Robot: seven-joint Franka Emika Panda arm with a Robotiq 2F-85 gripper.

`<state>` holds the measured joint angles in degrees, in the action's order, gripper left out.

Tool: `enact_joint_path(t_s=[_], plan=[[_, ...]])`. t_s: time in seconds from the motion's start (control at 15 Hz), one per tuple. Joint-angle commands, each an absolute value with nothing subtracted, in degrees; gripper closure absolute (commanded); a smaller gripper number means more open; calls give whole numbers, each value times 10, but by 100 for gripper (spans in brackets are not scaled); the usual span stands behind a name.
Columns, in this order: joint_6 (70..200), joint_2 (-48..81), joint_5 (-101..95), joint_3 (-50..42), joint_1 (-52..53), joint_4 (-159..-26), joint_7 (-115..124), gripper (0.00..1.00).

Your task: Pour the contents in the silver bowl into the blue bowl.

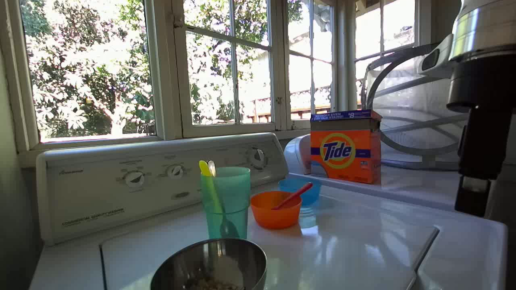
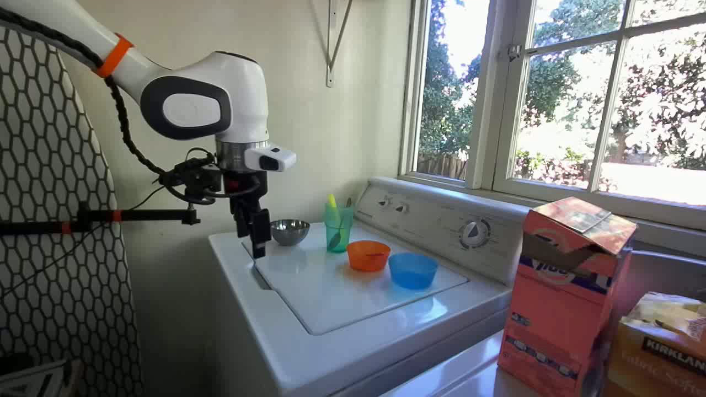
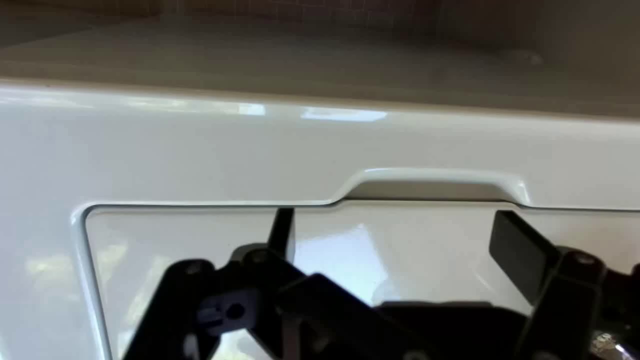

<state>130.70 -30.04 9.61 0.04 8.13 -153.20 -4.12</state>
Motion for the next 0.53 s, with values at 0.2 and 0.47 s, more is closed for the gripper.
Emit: enact_joint_path(t_s=[0.2, 0.47], plan=[[1298, -283, 94, 23, 73, -1498, -5, 0], [1275, -253, 84, 71, 65, -1428, 98, 0]])
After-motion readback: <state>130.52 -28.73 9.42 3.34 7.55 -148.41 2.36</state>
